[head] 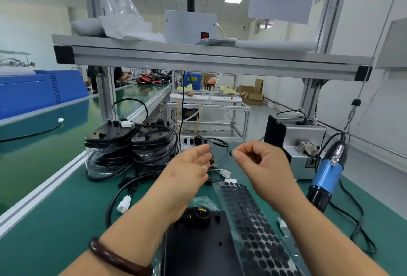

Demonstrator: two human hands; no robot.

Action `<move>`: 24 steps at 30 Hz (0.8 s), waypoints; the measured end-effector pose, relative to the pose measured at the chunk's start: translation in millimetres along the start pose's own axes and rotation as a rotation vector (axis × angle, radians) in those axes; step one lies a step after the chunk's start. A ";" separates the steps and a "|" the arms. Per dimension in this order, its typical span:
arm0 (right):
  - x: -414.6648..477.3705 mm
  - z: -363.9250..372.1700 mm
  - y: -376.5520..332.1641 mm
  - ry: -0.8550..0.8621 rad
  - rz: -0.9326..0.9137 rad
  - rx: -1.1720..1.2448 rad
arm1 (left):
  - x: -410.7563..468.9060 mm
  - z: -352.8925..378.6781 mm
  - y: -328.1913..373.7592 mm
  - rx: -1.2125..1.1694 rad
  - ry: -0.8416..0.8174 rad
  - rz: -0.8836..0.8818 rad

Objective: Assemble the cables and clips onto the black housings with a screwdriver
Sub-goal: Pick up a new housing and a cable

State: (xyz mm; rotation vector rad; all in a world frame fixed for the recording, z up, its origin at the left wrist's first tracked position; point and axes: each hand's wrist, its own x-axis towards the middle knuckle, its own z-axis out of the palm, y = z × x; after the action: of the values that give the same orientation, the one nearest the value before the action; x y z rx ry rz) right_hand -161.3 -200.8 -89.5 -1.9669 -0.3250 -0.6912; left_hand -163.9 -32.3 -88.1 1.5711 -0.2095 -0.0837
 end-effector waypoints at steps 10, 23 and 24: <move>-45.4 -12.9 -27.6 -0.659 0.369 0.050 | -78.7 -35.5 -18.6 0.450 0.121 0.201; -71.0 -0.8 -12.0 -0.581 0.409 -0.101 | -98.5 -11.7 -44.8 1.003 0.103 0.366; -71.1 -0.4 -11.1 -0.581 0.405 -0.107 | -97.2 -11.0 -45.0 1.018 0.101 0.373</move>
State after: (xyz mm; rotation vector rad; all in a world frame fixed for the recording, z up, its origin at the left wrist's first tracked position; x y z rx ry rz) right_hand -224.0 -191.4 -123.5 -2.2200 -0.2238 0.1354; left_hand -253.4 -3.5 -140.4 2.5025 -0.5130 0.4631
